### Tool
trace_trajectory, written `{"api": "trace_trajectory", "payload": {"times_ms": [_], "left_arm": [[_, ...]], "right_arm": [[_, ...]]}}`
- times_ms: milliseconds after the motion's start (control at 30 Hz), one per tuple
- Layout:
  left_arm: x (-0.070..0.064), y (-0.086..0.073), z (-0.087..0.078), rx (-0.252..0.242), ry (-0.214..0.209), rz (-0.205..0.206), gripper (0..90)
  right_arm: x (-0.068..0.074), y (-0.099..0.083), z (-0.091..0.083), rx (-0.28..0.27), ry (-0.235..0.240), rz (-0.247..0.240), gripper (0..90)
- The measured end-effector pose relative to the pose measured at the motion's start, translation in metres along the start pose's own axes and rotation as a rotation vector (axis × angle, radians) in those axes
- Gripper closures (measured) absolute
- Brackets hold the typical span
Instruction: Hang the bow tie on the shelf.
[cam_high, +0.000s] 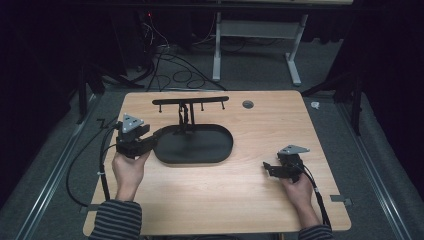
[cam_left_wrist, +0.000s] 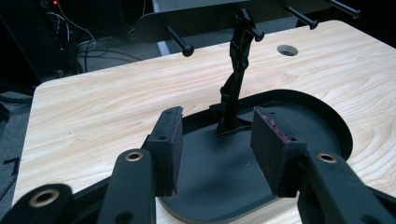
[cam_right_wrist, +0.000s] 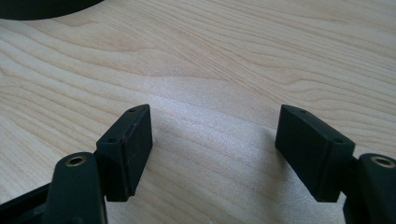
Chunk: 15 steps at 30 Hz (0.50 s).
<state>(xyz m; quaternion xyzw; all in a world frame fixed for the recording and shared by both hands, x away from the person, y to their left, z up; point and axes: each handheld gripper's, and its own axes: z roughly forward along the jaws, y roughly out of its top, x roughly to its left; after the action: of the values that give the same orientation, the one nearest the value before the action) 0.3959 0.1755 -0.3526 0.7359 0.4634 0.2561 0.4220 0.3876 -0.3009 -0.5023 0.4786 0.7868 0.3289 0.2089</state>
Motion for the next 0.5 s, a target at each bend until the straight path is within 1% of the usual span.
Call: {"api": "trace_trajectory", "payload": {"times_ms": [133, 267, 500], "left_arm": [[-0.001, -0.004, 0.0, -0.007, -0.002, -0.013, 54.2], [-0.003, -0.008, -0.002, -0.011, 0.0, -0.013, 54.2], [-0.004, -0.012, -0.004, -0.011, 0.0, -0.019, 54.0]], "right_arm": [[0.0, 0.0, 0.0, 0.0, 0.0, 0.0, 28.4], [0.0, 0.0, 0.0, 0.0, 0.0, 0.0, 28.4], [0.0, 0.0, 0.0, 0.0, 0.0, 0.001, 28.4]]}}
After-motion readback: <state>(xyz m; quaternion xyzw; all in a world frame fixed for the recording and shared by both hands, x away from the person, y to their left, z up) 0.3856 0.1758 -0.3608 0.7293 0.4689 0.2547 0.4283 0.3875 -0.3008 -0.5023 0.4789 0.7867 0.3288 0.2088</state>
